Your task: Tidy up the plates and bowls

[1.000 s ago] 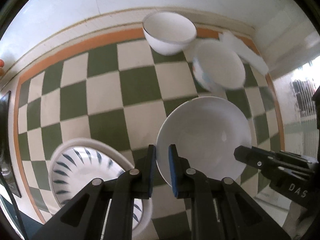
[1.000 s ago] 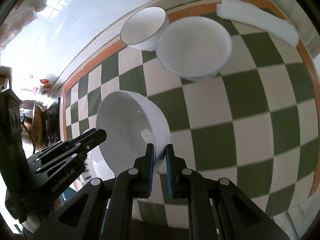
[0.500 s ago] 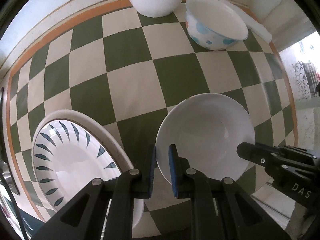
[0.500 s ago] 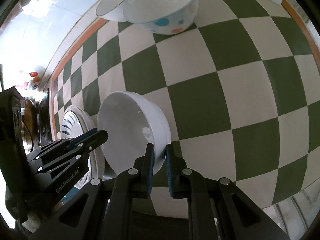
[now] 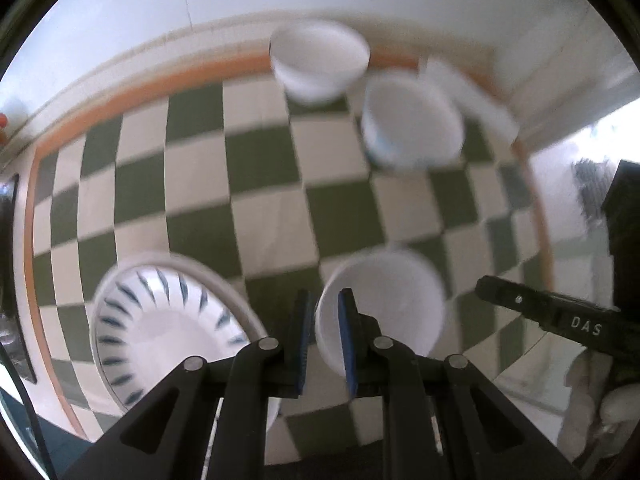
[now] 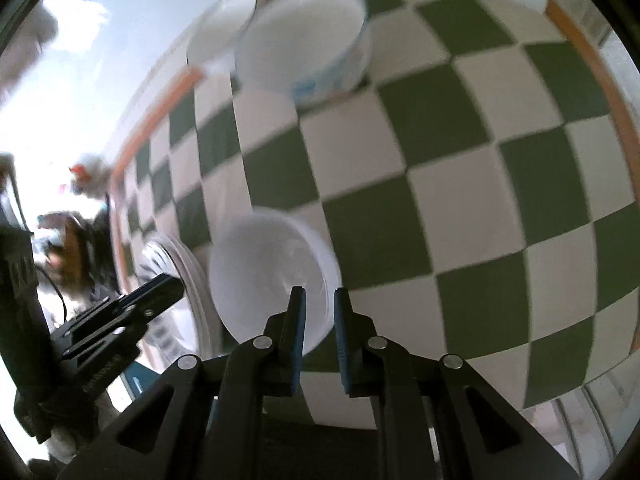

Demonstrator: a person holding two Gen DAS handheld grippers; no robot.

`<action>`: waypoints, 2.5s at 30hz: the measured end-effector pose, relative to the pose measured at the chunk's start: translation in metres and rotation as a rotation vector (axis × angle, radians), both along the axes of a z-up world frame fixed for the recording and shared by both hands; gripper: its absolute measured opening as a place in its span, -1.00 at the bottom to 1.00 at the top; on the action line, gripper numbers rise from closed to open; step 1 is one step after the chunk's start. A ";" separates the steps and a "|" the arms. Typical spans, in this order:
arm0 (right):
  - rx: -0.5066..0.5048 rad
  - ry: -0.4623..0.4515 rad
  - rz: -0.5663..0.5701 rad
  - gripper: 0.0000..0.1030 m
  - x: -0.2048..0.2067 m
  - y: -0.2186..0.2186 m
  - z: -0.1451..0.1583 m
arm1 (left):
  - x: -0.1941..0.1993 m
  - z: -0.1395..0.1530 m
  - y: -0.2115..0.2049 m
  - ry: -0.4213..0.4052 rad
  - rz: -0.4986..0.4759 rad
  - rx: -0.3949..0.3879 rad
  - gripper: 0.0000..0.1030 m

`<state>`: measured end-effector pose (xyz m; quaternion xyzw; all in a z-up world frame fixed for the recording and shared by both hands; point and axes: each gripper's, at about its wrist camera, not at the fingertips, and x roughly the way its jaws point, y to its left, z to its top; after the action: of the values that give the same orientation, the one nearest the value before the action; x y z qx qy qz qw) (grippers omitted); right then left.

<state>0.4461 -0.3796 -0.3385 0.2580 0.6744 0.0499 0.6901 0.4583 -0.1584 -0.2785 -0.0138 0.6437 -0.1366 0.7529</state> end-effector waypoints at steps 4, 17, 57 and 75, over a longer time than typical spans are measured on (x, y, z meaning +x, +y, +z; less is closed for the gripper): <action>0.016 -0.081 -0.061 -0.06 0.028 -0.028 0.024 | 0.041 0.016 -0.012 -0.054 0.006 -0.025 -0.52; -0.008 -0.052 -0.104 -0.03 0.129 -0.053 -0.026 | 0.153 -0.057 -0.077 0.106 -0.040 0.020 -0.52; -0.067 -0.090 -0.033 -0.76 0.000 0.022 0.039 | 0.014 0.006 -0.022 0.055 -0.166 -0.021 -0.72; -0.074 0.025 -0.008 -0.77 -0.024 0.038 -0.016 | -0.009 -0.048 -0.019 0.149 -0.185 0.060 -0.72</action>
<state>0.4224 -0.3413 -0.3548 0.2355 0.6832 0.0192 0.6910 0.4489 -0.1770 -0.3266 0.0579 0.7001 -0.1846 0.6874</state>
